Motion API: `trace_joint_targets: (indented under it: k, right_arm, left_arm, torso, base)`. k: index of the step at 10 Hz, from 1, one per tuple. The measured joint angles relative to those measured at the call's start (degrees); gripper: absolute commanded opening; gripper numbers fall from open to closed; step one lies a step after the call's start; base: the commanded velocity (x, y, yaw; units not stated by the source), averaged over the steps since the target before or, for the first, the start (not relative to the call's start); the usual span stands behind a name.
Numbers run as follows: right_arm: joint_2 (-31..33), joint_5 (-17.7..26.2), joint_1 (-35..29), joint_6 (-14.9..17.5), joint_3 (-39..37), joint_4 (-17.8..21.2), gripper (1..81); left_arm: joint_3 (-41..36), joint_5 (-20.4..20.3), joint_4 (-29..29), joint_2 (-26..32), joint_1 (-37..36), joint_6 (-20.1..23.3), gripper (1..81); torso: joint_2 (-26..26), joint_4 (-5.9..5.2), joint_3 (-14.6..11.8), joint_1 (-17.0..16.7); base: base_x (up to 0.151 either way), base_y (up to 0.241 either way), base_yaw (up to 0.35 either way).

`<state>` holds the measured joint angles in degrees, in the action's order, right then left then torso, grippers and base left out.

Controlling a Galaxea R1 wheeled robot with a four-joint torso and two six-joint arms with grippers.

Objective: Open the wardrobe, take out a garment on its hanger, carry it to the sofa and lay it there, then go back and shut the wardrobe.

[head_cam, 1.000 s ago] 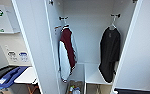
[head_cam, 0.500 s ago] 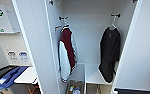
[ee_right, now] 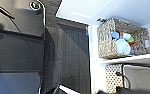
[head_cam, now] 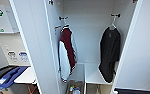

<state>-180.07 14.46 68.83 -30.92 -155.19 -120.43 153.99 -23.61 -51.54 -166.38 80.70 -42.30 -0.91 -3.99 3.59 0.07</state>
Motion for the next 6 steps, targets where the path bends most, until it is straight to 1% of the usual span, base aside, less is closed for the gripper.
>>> trace_joint_targets:
  k: [1,3,4,6]
  right_arm:
    - [-1.2,2.6,-0.3,0.5,0.7,-2.3,81.1]
    - [-1.9,3.6,-0.5,1.2,1.5,-4.6,81.1]
    - [-1.5,4.1,-0.7,1.3,1.5,-4.7,81.1]
    - [-1.4,7.7,-3.1,1.0,1.4,-3.9,81.1]
  left_arm:
    - [0.6,0.0,0.0,-0.2,-0.1,0.0,81.1]
    - [1.9,0.1,0.1,-0.7,-0.1,0.0,81.1]
    - [1.9,0.1,0.1,-0.8,-0.1,0.0,81.1]
    - [2.0,0.0,0.1,-0.9,-0.1,0.0,81.1]
  torso:
    - [0.0,0.00,0.0,0.0]
    - [0.0,0.00,0.0,0.0]
    - [0.0,0.00,0.0,0.0]
    - [0.0,0.00,0.0,0.0]
  base:
    - [0.000,0.000,0.000]
    - [0.000,0.000,0.000]
    - [0.000,0.000,0.000]
    - [0.000,0.000,0.000]
